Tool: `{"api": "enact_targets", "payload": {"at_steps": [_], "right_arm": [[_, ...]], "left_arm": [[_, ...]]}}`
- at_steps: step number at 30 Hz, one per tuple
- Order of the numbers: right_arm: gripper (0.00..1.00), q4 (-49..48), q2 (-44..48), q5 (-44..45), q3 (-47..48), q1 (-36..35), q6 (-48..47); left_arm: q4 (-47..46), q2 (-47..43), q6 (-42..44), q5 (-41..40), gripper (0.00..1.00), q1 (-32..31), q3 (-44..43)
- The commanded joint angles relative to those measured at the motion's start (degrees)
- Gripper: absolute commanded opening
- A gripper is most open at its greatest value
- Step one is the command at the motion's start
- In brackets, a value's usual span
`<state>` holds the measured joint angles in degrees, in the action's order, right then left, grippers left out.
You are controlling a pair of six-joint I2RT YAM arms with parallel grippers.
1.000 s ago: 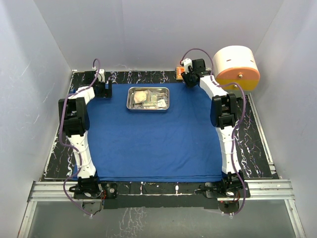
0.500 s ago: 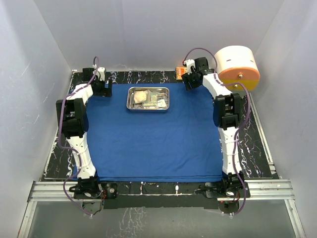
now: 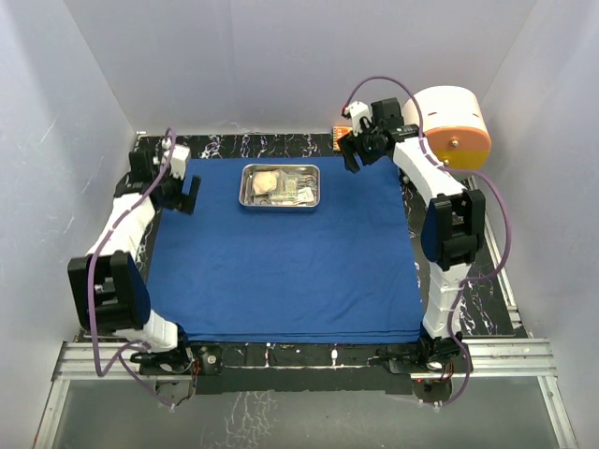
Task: Open and lay out the surgical kit
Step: Smooth out the surgical kit at the center of the board.
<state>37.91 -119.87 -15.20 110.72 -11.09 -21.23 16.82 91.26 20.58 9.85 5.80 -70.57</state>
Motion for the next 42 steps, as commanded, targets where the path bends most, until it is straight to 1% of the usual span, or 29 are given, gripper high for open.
{"api": "enact_targets", "payload": {"at_steps": [1,3,6,12,16,19,23,28,34,38,42], "right_arm": [[0.74,0.9,7.7,-1.1,-9.6,-1.2,-2.8],[0.74,1.0,10.8,-1.0,-15.0,-1.4,-3.3],[0.73,0.8,15.1,-1.0,-22.2,-1.6,-3.7],[0.73,-1.1,23.3,-3.7,-33.5,-1.6,-2.3],[0.73,-4.2,26.4,-5.5,-41.2,-1.6,-1.1],[0.71,-5.6,26.8,-7.0,-45.7,-1.6,-0.4],[0.7,-6.9,25.6,-7.8,-48.5,-1.6,0.4],[0.67,-6.6,22.9,-8.2,-48.4,-1.6,0.5],[0.66,-6.2,21.8,-8.8,-48.7,-1.6,0.4],[0.65,-6.2,21.0,-8.4,-49.0,-1.6,0.3],[0.64,-6.1,20.5,-6.3,-49.6,-1.6,0.0]], "left_arm": [[11.7,-10.6,9.7,-0.5,0.98,2.9,10.9],[15.3,-14.9,12.7,-0.3,0.98,4.4,15.7],[21.3,-18.5,17.1,0.2,0.98,6.6,19.7],[28.4,-22.5,24.4,0.8,0.98,13.3,23.7],[29.6,-23.5,26.2,0.7,0.98,15.7,26.7],[30.3,-24.0,27.2,0.3,0.97,17.9,28.4],[31.8,-25.3,29.6,-0.4,0.96,20.6,30.0],[32.0,-25.0,32.9,-2.2,0.96,23.4,33.0],[31.9,-24.2,37.8,-4.7,0.96,27.9,34.9],[30.9,-23.6,41.4,-7.4,0.96,30.8,36.3],[30.6,-22.5,43.3,-8.9,0.96,33.1,36.1]]}}
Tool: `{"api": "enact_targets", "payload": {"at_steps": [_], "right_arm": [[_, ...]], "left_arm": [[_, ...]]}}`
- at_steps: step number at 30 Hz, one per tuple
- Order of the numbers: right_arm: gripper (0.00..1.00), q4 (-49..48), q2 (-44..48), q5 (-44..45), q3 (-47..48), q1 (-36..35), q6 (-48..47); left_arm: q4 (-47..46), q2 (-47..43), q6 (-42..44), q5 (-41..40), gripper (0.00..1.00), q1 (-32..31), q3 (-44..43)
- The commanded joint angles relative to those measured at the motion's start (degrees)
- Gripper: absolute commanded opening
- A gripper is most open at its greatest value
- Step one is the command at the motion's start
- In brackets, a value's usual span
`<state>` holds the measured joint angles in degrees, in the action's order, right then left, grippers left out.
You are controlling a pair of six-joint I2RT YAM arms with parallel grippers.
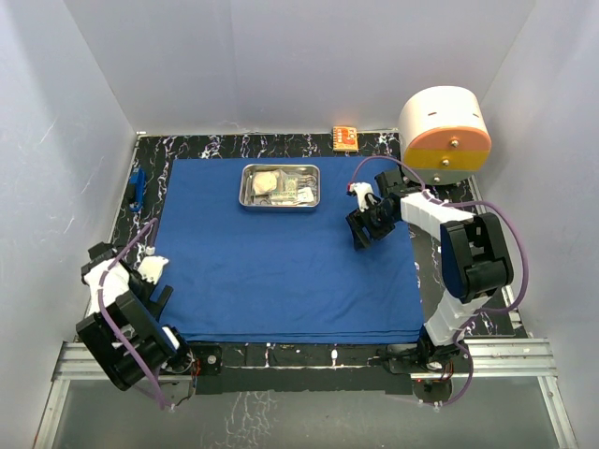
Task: Open and lay out the surgical kit
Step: Smooth out the surgical kit at the center of the board.
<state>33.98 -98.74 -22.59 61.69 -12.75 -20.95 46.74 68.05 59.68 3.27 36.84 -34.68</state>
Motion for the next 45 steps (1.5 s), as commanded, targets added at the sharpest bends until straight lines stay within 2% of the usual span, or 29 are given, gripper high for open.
{"api": "enact_targets", "payload": {"at_steps": [1,13,19,22,27,30,33,37,40,45], "right_arm": [[0.64,-2.3,-0.7,1.9,-0.7,0.1,-0.3],[0.61,-0.9,-6.5,6.1,-1.2,0.6,-1.1],[0.61,0.3,-4.9,6.1,0.2,0.6,-1.1],[0.61,1.7,-3.2,6.2,1.8,0.6,-1.2],[0.6,3.6,3.4,4.0,2.0,0.5,-3.6],[0.6,5.7,6.1,1.7,0.4,0.2,-6.3],[0.59,5.5,9.1,0.6,-2.8,-2.0,-7.8],[0.58,3.9,12.0,1.7,-5.9,-7.6,-7.8],[0.58,4.4,13.2,2.7,-8.2,-10.6,-8.6],[0.57,4.4,15.5,5.5,-13.3,-15.9,-10.3]], "left_arm": [[0.8,0.9,4.4,-2.6,0.96,2.5,0.1],[2.8,0.2,14.2,-7.4,0.96,8.4,1.9],[7.2,0.0,16.0,-7.5,0.96,9.5,-4.7],[13.8,0.0,17.1,-2.7,0.96,9.5,-12.6],[22.7,1.1,13.6,16.5,0.97,8.6,-25.0],[19.7,2.8,2.5,22.2,0.96,2.7,-27.9],[11.2,4.3,-13.7,21.6,0.95,-7.4,-28.0],[-1.2,6.6,-27.8,21.3,0.94,-20.2,-28.4],[-8.2,9.9,-34.0,21.6,0.94,-25.6,-29.1],[-19.8,18.3,-38.2,18.9,0.94,-32.8,-28.0]]}}
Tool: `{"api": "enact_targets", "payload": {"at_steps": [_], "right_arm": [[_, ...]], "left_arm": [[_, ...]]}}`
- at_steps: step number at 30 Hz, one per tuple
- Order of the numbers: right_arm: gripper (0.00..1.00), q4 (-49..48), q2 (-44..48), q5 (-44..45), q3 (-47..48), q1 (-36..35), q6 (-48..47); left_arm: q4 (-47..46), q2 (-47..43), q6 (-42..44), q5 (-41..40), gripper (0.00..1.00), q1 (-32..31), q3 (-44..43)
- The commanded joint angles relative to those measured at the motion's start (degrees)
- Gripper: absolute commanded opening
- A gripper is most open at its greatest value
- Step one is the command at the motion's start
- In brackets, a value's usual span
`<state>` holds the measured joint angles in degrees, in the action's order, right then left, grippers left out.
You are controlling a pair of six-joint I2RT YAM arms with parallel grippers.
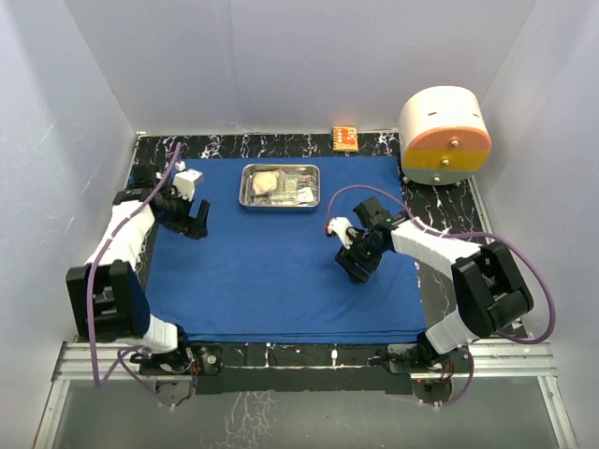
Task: Open and lay out the surgical kit
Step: Smooth out the surgical kit at the center of the board.
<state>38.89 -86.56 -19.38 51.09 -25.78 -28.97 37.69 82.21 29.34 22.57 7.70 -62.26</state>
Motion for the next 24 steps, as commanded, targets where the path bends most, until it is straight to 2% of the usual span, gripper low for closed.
{"api": "enact_targets", "payload": {"at_steps": [1,8,13,24], "right_arm": [[0.57,-0.6,3.9,2.7,-4.0,-3.6,-2.8],[0.56,-0.4,4.4,9.3,-9.2,-6.7,-6.4],[0.55,1.6,4.2,14.6,-11.5,-8.3,-8.6],[0.55,9.4,9.1,19.9,-13.0,-8.4,-10.8]], "left_arm": [[-12.4,5.8,-8.2,-1.4,0.94,-4.7,-0.3],[-16.5,12.4,-7.9,-5.6,0.93,-6.3,1.5],[-17.7,11.9,-7.2,-7.9,0.93,-6.4,4.8],[-18.1,9.1,-3.0,-16.1,0.94,-6.4,12.3]]}}
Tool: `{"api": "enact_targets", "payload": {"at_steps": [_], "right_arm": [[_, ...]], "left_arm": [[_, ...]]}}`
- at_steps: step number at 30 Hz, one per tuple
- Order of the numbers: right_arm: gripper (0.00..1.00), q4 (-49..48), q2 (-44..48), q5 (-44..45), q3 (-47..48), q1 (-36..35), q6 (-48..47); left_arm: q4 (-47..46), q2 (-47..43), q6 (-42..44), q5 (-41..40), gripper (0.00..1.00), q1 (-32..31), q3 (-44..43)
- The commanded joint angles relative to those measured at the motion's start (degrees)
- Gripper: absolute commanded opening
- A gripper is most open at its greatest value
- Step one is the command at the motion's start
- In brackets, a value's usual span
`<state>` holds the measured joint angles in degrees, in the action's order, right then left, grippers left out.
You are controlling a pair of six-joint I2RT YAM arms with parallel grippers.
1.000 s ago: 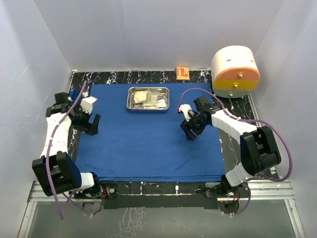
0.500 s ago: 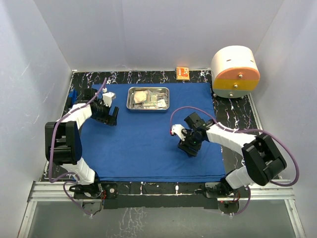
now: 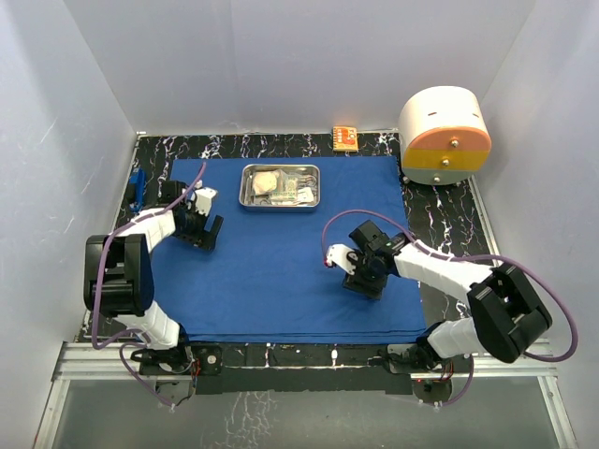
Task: Open and lay out the surgical kit
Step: Smooth out the surgical kit at the center of the board, then move the container from the surgical kit.
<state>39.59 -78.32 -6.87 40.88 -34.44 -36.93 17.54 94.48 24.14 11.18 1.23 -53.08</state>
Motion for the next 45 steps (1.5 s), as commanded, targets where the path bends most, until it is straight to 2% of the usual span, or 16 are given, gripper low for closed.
{"api": "enact_targets", "payload": {"at_steps": [1,6,13,20,27,32,41,45], "right_arm": [[0.55,9.3,1.5,7.8,-2.8,0.2,-2.9],[0.54,10.3,5.0,8.3,0.3,0.3,-2.5],[0.54,3.8,7.2,4.7,10.5,0.8,1.1],[0.54,-6.0,2.1,1.4,18.2,4.9,7.6],[0.54,-10.7,2.7,-3.6,16.8,9.9,12.7],[0.54,-12.2,4.9,-11.8,14.3,16.8,14.0],[0.54,-12.9,7.2,-16.6,11.9,21.2,14.6],[0.54,-12.8,7.4,-17.2,11.6,21.6,14.6]], "left_arm": [[2.2,-3.8,2.6,-5.4,0.94,0.1,3.6],[5.3,-6.4,4.1,-5.0,0.94,0.0,2.5],[9.9,-9.0,3.1,4.5,0.92,-0.1,-7.1],[8.6,-0.9,-6.1,9.8,0.89,-2.6,-20.0],[7.6,12.1,-16.5,10.8,0.68,-6.8,-35.0],[9.2,21.1,-21.2,8.6,0.54,-8.7,-43.7],[10.9,31.1,-25.1,7.3,0.35,-10.5,-52.6],[10.6,32.4,-25.9,5.2,0.28,-11.1,-52.7]]}}
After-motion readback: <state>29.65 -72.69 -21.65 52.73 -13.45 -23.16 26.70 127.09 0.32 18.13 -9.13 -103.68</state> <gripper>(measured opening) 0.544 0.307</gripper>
